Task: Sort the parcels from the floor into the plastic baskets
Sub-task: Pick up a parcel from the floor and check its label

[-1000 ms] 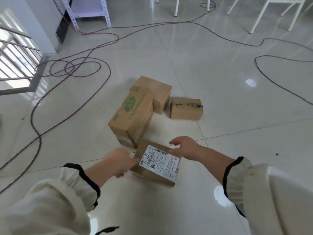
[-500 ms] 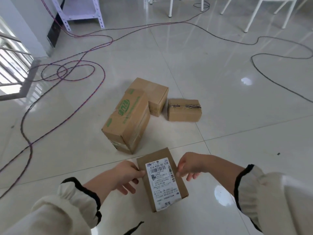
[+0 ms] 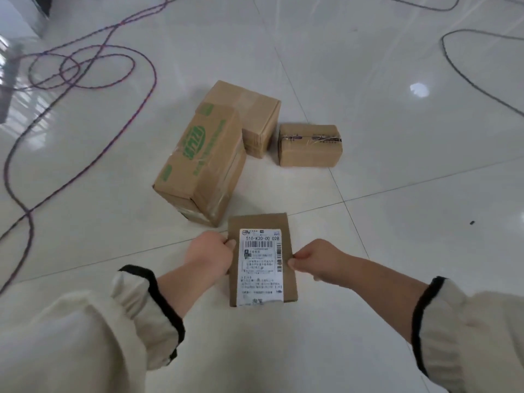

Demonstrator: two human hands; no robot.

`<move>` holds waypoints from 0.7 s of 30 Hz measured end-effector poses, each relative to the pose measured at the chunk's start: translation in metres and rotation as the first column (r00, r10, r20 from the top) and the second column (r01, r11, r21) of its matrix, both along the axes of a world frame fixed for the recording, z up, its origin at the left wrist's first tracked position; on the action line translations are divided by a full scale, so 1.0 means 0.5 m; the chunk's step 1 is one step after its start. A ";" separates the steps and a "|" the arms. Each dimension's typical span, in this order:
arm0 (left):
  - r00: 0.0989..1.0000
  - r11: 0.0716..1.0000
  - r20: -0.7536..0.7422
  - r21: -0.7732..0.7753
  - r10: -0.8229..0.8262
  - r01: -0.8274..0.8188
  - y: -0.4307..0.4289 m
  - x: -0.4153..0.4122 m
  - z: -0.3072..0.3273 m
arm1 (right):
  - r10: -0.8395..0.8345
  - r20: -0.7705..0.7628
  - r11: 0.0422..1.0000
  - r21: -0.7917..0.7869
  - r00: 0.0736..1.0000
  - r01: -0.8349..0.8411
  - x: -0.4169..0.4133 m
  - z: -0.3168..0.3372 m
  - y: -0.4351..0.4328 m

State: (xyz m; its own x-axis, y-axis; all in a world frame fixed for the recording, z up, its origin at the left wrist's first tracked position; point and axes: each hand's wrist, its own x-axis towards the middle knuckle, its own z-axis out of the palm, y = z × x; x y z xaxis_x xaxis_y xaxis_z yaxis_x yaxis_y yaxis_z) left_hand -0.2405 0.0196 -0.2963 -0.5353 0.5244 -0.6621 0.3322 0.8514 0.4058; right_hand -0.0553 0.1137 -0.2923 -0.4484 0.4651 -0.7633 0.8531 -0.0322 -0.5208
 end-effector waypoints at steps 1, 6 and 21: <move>0.999 0.999 0.001 0.030 0.040 -0.040 -0.003 0.006 0.004 | -0.063 -0.004 0.998 0.012 0.998 0.063 -0.001 0.001 -0.017; 0.982 0.972 0.072 0.144 0.175 -0.184 -0.057 0.031 0.078 | -0.188 -0.034 0.982 0.004 0.982 0.188 0.018 0.077 -0.078; 0.934 0.763 0.277 0.546 0.226 -0.346 -0.175 0.068 1.142 | -0.175 -0.249 0.968 0.131 0.952 0.212 0.093 1.133 -0.197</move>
State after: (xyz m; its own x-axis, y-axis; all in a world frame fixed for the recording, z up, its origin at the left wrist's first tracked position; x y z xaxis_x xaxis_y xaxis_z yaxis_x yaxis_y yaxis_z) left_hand -0.2065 -0.0680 0.2749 -0.6236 0.6802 -0.3853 -0.0202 0.4787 0.8777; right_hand -0.0088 0.0150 0.2742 -0.4949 0.6647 -0.5598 0.6920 -0.0881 -0.7165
